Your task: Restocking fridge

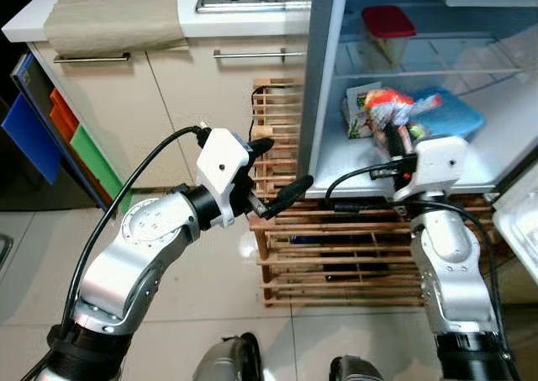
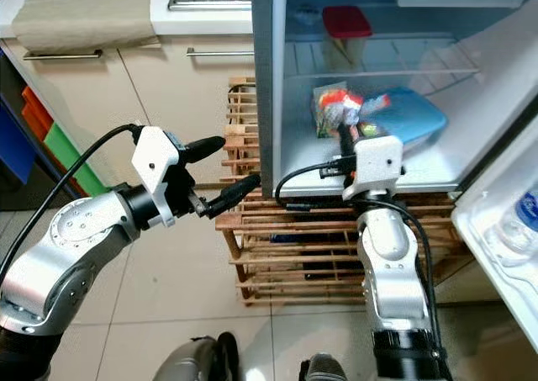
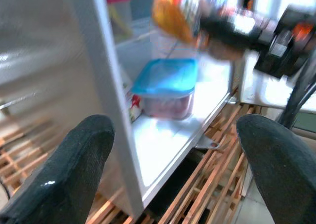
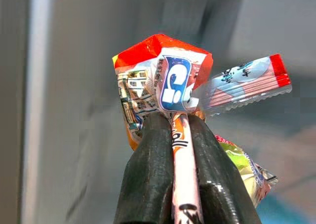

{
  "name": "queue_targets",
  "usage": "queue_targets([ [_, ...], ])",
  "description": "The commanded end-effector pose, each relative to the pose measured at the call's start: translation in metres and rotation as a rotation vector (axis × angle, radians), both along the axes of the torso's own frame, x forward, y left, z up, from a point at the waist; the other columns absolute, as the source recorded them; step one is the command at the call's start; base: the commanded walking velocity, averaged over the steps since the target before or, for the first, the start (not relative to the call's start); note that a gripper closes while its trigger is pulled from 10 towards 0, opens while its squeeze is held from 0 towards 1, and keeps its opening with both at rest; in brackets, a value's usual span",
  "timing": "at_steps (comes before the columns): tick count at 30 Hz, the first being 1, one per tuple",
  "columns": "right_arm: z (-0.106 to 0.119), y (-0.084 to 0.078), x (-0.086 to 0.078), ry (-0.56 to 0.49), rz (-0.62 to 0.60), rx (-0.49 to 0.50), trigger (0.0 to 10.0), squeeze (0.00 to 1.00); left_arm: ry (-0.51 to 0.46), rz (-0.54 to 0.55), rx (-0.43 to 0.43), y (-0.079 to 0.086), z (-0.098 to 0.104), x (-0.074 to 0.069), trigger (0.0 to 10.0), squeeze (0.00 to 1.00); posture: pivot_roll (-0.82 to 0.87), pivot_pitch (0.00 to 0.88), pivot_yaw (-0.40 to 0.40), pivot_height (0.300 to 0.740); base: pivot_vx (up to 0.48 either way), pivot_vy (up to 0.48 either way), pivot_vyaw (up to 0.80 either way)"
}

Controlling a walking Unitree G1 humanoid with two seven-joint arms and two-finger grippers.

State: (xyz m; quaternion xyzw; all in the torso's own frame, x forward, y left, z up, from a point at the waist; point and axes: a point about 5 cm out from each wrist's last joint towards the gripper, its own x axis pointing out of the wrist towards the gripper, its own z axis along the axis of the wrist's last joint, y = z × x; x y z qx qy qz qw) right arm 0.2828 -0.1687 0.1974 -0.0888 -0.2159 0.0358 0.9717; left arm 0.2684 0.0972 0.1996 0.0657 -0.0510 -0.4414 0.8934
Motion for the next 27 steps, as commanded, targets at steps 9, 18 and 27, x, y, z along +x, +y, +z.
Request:
queue_targets([
  [9,0.029,0.010,0.030,-0.065,0.041,-0.013,0.0,0.00,-0.028,-0.004,-0.013,-0.008,-0.002,0.000,10.0,0.00,-0.09,0.016,0.046,0.740,0.000,0.000,0.00],
  [18,0.031,0.018,0.046,-0.051,0.067,-0.002,0.0,0.00,-0.030,0.174,-0.057,0.003,-0.007,0.006,10.0,0.00,-0.05,0.000,0.025,0.740,0.000,0.000,0.00],
  [27,-0.034,0.018,0.001,0.127,-0.005,0.029,0.0,0.00,0.091,0.348,-0.120,0.011,-0.033,0.011,10.0,0.00,-0.10,0.003,0.041,0.740,0.000,0.000,0.00],
])
